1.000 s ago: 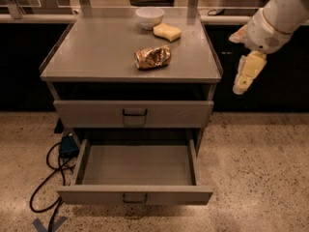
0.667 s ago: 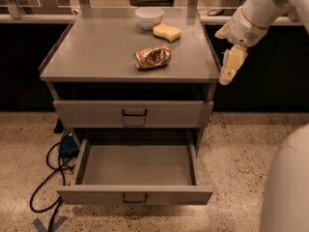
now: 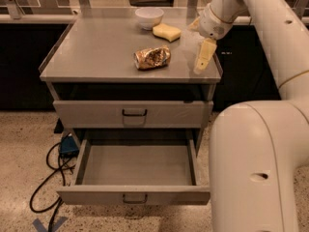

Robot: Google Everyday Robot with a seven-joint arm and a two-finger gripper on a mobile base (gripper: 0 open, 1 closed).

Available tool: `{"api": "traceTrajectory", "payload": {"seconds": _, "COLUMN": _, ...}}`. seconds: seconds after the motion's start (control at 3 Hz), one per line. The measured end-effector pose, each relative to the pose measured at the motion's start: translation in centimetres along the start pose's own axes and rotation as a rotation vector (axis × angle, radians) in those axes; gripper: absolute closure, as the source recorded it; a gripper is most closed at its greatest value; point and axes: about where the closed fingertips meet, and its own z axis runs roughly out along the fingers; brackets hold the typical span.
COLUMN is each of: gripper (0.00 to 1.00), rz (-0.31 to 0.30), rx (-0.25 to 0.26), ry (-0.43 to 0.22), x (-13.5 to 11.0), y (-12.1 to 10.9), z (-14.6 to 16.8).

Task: Place orange can into middle drawer

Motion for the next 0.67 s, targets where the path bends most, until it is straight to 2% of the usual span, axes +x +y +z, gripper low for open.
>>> {"api": "traceTrajectory", "payload": {"seconds": 0.33, "gripper": 0.0, "rz": -0.052, "rx": 0.017, "ry": -0.083, "x": -2.98, "y": -2.12, "z": 1.88}}
{"api": "traceTrajectory", "payload": {"seconds": 0.67, "gripper": 0.0, "rz": -0.053, "rx": 0.026, "ry": -0.088, "x": -3.2, "y": -2.48, "z": 2.31}}
